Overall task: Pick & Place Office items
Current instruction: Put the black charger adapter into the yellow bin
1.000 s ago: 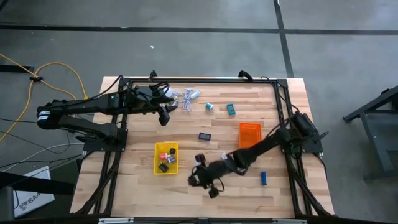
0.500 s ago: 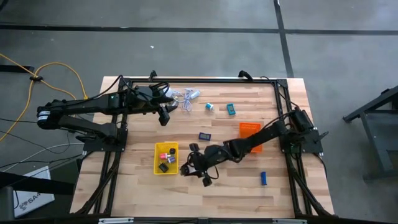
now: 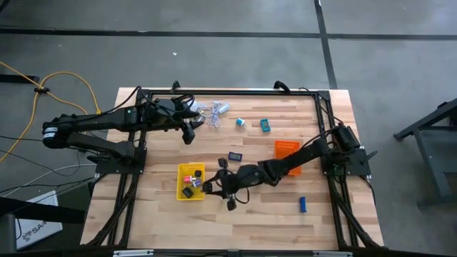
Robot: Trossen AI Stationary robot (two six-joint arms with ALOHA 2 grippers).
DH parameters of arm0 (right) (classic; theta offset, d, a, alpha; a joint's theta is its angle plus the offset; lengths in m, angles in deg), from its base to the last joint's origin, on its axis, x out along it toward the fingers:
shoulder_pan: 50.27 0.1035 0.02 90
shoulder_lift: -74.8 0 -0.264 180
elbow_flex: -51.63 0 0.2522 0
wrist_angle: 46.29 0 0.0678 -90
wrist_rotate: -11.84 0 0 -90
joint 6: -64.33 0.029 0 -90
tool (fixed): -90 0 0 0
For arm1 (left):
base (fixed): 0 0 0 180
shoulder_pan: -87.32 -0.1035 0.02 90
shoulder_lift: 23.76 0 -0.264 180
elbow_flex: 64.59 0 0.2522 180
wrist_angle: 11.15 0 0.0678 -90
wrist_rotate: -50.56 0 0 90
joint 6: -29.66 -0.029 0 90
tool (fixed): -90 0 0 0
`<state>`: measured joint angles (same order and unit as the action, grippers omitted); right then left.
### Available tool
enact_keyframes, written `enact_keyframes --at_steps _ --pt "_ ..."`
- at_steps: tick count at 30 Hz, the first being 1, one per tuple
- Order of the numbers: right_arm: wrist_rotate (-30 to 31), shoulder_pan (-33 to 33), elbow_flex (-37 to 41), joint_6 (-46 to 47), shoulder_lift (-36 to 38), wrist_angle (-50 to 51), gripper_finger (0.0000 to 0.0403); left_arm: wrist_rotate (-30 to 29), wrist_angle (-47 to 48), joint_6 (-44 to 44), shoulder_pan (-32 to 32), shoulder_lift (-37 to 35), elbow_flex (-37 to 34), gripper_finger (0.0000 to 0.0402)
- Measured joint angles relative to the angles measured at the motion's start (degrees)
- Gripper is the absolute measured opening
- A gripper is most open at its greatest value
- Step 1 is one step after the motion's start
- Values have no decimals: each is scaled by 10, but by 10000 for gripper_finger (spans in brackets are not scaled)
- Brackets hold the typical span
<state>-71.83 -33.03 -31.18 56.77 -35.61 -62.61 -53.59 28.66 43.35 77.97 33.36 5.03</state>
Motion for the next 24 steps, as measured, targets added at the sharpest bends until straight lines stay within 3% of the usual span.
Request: enact_keyframes --at_steps 7,21,24 --pt "89 0 0 -36 0 -46 140 0 0 0 0 0 0 184" --pt "178 9 0 -36 6 -17 140 0 -12 7 0 4 0 184" --pt "200 18 0 -38 24 -2 140 24 -10 -5 2 13 0 184"
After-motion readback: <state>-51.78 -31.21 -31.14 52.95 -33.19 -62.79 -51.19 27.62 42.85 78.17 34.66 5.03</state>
